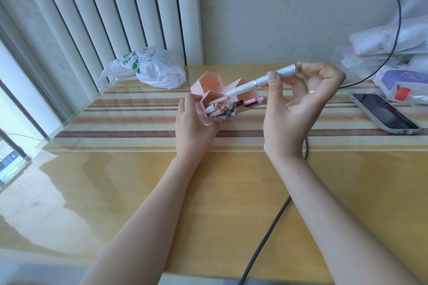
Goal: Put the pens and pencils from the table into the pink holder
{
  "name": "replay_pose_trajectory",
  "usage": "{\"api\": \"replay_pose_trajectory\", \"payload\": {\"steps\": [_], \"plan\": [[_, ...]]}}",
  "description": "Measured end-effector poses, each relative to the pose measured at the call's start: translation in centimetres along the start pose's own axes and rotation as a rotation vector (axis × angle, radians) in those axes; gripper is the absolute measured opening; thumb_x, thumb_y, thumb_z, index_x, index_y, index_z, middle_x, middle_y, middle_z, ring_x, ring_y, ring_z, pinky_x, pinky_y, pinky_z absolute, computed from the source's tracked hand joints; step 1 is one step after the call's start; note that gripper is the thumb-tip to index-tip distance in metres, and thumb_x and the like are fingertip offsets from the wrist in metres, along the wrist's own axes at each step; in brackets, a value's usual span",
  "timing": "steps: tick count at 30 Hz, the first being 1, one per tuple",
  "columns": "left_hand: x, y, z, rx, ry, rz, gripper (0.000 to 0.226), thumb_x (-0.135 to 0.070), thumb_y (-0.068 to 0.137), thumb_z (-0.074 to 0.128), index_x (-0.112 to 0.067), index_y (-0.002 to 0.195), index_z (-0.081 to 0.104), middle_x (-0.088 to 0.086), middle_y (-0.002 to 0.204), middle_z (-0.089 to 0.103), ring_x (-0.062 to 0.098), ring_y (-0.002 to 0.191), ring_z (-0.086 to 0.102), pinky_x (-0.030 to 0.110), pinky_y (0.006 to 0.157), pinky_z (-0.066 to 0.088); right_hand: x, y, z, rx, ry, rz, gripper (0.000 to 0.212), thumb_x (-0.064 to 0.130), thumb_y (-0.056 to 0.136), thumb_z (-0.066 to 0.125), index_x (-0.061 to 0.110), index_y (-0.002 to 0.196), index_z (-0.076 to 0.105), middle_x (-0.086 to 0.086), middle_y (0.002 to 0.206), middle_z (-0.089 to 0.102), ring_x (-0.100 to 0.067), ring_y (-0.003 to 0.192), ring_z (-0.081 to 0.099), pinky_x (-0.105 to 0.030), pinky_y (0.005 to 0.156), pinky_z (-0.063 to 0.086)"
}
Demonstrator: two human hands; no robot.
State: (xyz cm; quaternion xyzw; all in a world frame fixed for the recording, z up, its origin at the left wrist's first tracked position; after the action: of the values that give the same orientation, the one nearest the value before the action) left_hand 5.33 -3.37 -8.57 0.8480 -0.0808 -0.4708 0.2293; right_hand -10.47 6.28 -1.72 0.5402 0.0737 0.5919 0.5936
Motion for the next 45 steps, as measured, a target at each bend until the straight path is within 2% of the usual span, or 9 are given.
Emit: {"api": "replay_pose_trajectory", "payload": {"steps": [5, 8, 12, 16, 21, 26, 30, 36, 45], "plan": [[-0.2, 0.0, 0.1, 0.010, 0.027, 0.027, 0.053, -0.007, 0.068, 0.065, -0.019, 0.115, 0.045, -0.006, 0.112, 0.047, 0.019, 0.101, 0.049, 0.026, 0.074, 0.034, -0.5, -0.4, 0.6, 0.087, -0.084, 0.001, 0.032, -0.008, 0.085, 0.064, 0.015, 0.097, 0.045, 0.012, 0.095, 0.050, -0.001, 0.083, 0.059, -0.008, 0.072, 0.049], [-0.3, -0.1, 0.2, -0.001, 0.050, 0.050, 0.052, -0.007, 0.068, 0.065, -0.019, 0.114, 0.045, -0.008, 0.108, 0.045, 0.020, 0.101, 0.049, 0.025, 0.073, 0.032, -1.6, -1.1, 1.7, 0.293, -0.291, -0.078, 0.010, -0.002, 0.084, 0.067, 0.001, 0.086, 0.058, 0.007, 0.085, 0.061, 0.002, 0.079, 0.061, -0.024, 0.070, 0.056], [-0.4, -0.1, 0.1, -0.013, 0.019, 0.057, 0.042, -0.009, 0.069, 0.065, -0.017, 0.105, 0.045, -0.005, 0.100, 0.047, 0.022, 0.092, 0.052, 0.030, 0.068, 0.037, -3.4, -2.6, 3.2, 0.546, -0.644, -0.216, 0.011, 0.017, 0.083, 0.065, 0.011, 0.073, 0.064, 0.005, 0.075, 0.068, -0.021, 0.082, 0.061, -0.043, 0.079, 0.048], [-0.4, -0.1, 0.0, -0.008, -0.002, 0.043, 0.043, -0.008, 0.068, 0.063, -0.017, 0.106, 0.045, -0.004, 0.102, 0.048, 0.019, 0.090, 0.049, 0.028, 0.068, 0.034, -3.9, -2.4, 2.8, 0.521, -0.756, -0.217, 0.031, 0.034, 0.089, 0.050, 0.014, 0.074, 0.069, 0.001, 0.109, 0.070, -0.026, 0.103, 0.056, -0.042, 0.088, 0.040], [-0.1, 0.0, -0.1, -0.007, -0.127, 0.005, 0.035, -0.019, 0.065, 0.070, -0.019, 0.090, 0.046, -0.003, 0.091, 0.060, 0.016, 0.084, 0.057, 0.035, 0.068, 0.050, -3.9, -0.7, 1.4, 0.285, -0.568, -0.078, 0.034, 0.028, 0.097, 0.040, 0.013, 0.111, 0.066, -0.005, 0.125, 0.060, -0.022, 0.118, 0.052, -0.040, 0.100, 0.040], [-0.9, -0.4, 0.1, 0.101, -0.413, -0.048, 0.037, -0.018, 0.066, 0.072, -0.013, 0.100, 0.061, -0.006, 0.091, 0.068, -0.003, 0.080, 0.064, 0.014, 0.064, 0.051, -6.4, 0.3, -0.6, 0.127, -0.314, 0.548, 0.034, 0.029, 0.104, 0.030, 0.016, 0.129, 0.050, 0.015, 0.113, 0.055, -0.003, 0.101, 0.050, 0.003, 0.073, 0.036], [-1.1, -0.5, 0.2, 0.129, -0.488, -0.071, 0.032, -0.008, 0.071, 0.069, -0.009, 0.102, 0.062, 0.000, 0.090, 0.069, 0.005, 0.072, 0.068, 0.025, 0.054, 0.053, -8.0, -0.8, -0.1, 0.278, -0.324, 0.708, 0.033, 0.040, 0.103, 0.028, 0.026, 0.118, 0.053, 0.009, 0.104, 0.061, -0.016, 0.101, 0.059, -0.030, 0.085, 0.048], [0.7, 0.1, 1.1, 0.273, -0.299, -0.155, 0.039, -0.023, 0.058, 0.062, -0.015, 0.096, 0.059, -0.005, 0.086, 0.069, 0.014, 0.076, 0.065, 0.042, 0.072, 0.055, -8.6, -1.4, -0.2, 0.494, -0.544, 0.777, 0.021, 0.024, 0.098, 0.034, 0.013, 0.090, 0.050, -0.002, 0.074, 0.050, -0.017, 0.061, 0.043, -0.029, 0.052, 0.029], [0.4, 0.0, 1.5, 0.298, -0.230, -0.108, 0.046, -0.027, 0.060, 0.057, -0.009, 0.102, 0.055, 0.007, 0.094, 0.066, 0.029, 0.083, 0.059, 0.042, 0.069, 0.050, -9.0, -1.4, -0.5, 0.515, -0.655, 0.765, 0.020, 0.024, 0.097, 0.034, 0.014, 0.096, 0.052, -0.003, 0.081, 0.055, -0.013, 0.062, 0.046, -0.030, 0.052, 0.032]]}}
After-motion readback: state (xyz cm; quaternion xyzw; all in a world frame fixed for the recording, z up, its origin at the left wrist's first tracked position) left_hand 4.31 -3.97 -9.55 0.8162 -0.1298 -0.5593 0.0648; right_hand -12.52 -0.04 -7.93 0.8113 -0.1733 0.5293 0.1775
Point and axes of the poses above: each hand's wrist, its own y-axis towards the middle knuckle, its own z-axis out of the palm, x = y × z, the point moved 5 cm from there along y, towards the middle knuckle
